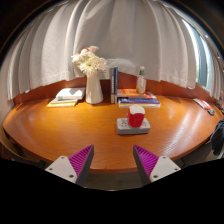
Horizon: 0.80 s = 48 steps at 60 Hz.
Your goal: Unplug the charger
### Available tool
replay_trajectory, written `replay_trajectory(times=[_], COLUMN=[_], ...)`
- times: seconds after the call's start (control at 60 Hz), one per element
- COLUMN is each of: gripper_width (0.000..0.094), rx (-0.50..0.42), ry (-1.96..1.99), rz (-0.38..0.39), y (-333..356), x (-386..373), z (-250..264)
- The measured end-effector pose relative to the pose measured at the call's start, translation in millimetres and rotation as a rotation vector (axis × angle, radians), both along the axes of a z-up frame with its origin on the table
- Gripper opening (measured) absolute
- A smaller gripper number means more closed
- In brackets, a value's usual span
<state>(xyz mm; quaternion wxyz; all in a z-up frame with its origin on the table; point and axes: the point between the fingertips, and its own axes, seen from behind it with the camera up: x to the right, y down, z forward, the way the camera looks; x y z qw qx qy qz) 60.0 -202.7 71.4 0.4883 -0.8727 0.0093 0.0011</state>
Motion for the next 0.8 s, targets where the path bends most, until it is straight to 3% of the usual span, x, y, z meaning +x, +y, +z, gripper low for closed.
replay_trajectory(times=[0.417, 0.45, 0.517, 0.767, 0.8], gripper_width=[0.0764, 0.0723, 0.0533, 0.0386, 0.0388], rx=[0.06, 0.066, 0.041, -0.075, -0.025], ry=[-0.061, -0.06, -0.076, 0.038, 0.095], rz=[-0.015, -0.008, -0.025, 0.018, -0.006], y=[160, 169, 180, 182, 190], x=[83, 82, 92, 87, 90], z=[-19, -21, -31, -29, 2])
